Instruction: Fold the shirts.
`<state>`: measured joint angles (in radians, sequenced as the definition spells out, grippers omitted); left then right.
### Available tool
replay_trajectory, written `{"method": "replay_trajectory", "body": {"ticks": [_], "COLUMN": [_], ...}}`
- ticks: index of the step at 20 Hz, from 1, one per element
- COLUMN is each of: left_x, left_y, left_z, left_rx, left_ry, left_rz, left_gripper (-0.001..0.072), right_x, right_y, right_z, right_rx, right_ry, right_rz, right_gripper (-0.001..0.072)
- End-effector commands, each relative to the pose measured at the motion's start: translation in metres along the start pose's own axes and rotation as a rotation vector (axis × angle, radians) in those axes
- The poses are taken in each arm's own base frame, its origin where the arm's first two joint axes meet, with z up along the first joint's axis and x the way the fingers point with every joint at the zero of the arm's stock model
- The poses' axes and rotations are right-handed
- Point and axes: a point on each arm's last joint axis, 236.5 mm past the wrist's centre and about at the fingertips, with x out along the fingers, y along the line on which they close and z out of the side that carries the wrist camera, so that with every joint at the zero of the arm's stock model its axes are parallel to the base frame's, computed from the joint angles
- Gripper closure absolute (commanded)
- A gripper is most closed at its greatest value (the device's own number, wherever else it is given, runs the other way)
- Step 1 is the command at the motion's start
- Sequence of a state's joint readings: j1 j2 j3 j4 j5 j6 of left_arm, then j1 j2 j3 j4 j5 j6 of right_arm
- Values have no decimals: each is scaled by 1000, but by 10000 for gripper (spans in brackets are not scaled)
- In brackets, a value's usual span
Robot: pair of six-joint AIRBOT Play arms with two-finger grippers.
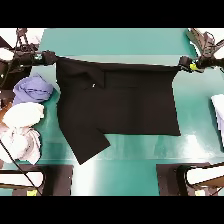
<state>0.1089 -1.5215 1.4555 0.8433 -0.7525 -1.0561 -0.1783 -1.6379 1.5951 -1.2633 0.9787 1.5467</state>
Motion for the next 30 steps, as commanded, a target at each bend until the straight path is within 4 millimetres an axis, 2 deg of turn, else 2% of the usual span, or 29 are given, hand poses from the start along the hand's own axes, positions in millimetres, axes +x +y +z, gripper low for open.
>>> {"method": "replay_trajectory", "body": {"ticks": [1,4,8,13,17,18,19,20,21,25,27,30], "left_x": [-2,-18,-42,-40,-42,-42,-42,-42,-43,-57,-74,-99], "left_y": [-5,-4,8,12,11,11,11,11,11,16,7,-13], "left_z": [-41,-94,-146,-173,-178,-178,-178,-178,-179,-174,-175,-208], "left_rx": [71,133,167,134,67,52,29,3,-1,-69,-95,-197], "left_ry": [172,405,638,688,706,707,707,707,712,714,697,667], "left_rz": [-28,-46,-31,-33,-15,-10,-2,8,9,86,98,98], "left_gripper": [683,683,683,683,680,507,218,142,167,168,168,168], "right_x": [2,-2,-6,-15,-22,-24,-28,-31,-35,-53,-64,-76], "right_y": [-2,-7,-4,-7,-7,-7,-8,-9,-9,-8,-6,0], "right_z": [-34,-64,-84,-104,-118,-123,-129,-134,-139,-148,-143,-130], "right_rx": [-85,-175,-177,-152,-143,-141,-139,-137,-135,-177,-187,-198], "right_ry": [134,263,345,437,501,525,553,581,606,658,635,564], "right_rz": [-64,-149,-166,-178,-176,-177,-180,-182,-184,-172,-168,-162], "right_gripper": [698,698,698,698,693,690,660,467,320,333,334,348]}}
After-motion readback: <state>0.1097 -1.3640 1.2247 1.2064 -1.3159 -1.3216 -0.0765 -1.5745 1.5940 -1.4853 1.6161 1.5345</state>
